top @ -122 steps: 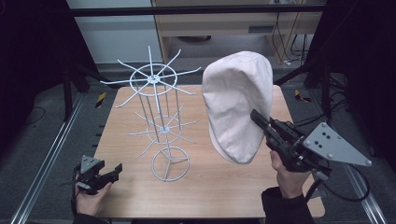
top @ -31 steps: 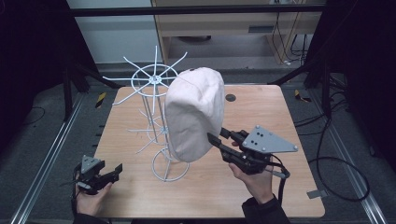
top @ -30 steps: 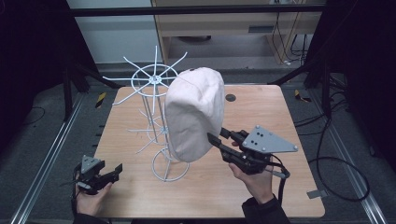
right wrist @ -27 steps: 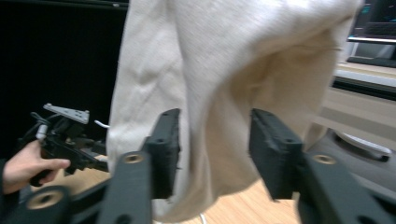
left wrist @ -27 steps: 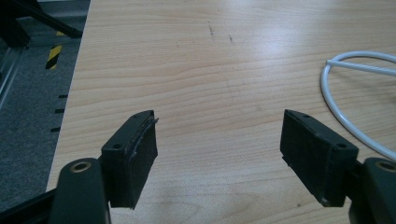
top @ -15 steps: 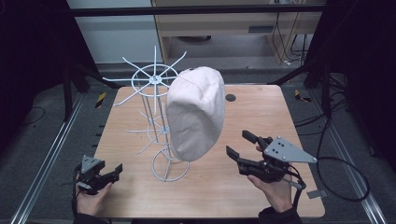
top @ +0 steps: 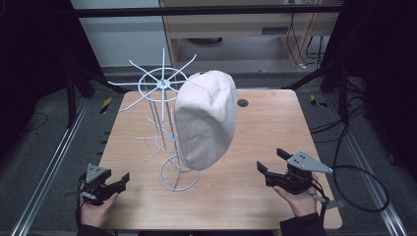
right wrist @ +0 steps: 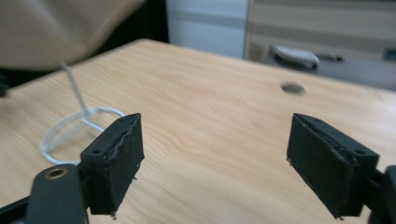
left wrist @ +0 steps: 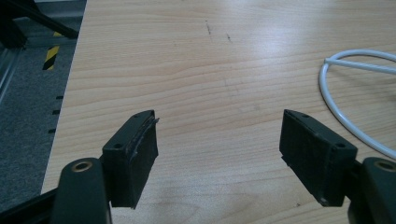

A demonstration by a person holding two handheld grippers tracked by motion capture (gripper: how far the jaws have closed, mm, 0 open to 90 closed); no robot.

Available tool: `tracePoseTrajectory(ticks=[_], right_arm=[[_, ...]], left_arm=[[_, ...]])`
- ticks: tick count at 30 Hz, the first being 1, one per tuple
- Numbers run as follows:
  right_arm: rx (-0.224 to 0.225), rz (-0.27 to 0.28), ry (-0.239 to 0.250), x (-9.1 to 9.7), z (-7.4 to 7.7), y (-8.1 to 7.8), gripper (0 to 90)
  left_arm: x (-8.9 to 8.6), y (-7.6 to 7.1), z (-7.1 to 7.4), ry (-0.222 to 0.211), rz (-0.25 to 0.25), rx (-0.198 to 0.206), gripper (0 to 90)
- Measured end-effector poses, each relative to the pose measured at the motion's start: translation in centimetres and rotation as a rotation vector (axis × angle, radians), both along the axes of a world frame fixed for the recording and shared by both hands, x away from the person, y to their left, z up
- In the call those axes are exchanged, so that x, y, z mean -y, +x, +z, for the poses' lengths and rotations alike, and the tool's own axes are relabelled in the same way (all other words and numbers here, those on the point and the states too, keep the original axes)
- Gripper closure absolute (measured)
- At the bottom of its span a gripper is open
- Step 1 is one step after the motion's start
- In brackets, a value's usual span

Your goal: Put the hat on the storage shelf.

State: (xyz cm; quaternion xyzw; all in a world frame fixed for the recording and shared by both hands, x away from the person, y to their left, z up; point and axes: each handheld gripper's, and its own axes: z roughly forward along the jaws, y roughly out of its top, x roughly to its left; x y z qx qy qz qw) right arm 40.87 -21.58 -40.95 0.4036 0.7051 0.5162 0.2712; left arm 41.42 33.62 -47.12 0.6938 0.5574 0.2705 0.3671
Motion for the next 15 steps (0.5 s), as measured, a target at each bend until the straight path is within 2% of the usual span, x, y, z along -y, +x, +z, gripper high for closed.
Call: tracePoseTrajectory(ticks=[4, 8, 9, 11, 15], right_arm=[[-0.061, -0.058, -0.018, 1.4, -1.9, 0.9, 15.4], [-0.086, -0.095, -0.036, 2.2, -3.2, 1.4, 14.4], [-0.107, -0.122, -0.062, 2.8, -4.1, 1.7, 13.7], [-0.121, -0.130, -0.065, 3.0, -4.4, 1.8, 13.7], [-0.164, -0.183, -0.089, 4.2, -5.7, 2.2, 13.7]], left_arm=[[0.0, 0.0, 0.0, 0.002, -0.005, 0.004, 29.4], [0.0, 0.0, -0.1, 0.009, -0.009, 0.002, 30.8], [0.1, 0.0, -0.1, 0.013, -0.011, 0.001, 32.9], [0.1, 0.0, -0.1, 0.023, -0.015, 0.001, 34.0], [0.1, 0.1, -0.2, 0.034, -0.022, -0.002, 35.8]])
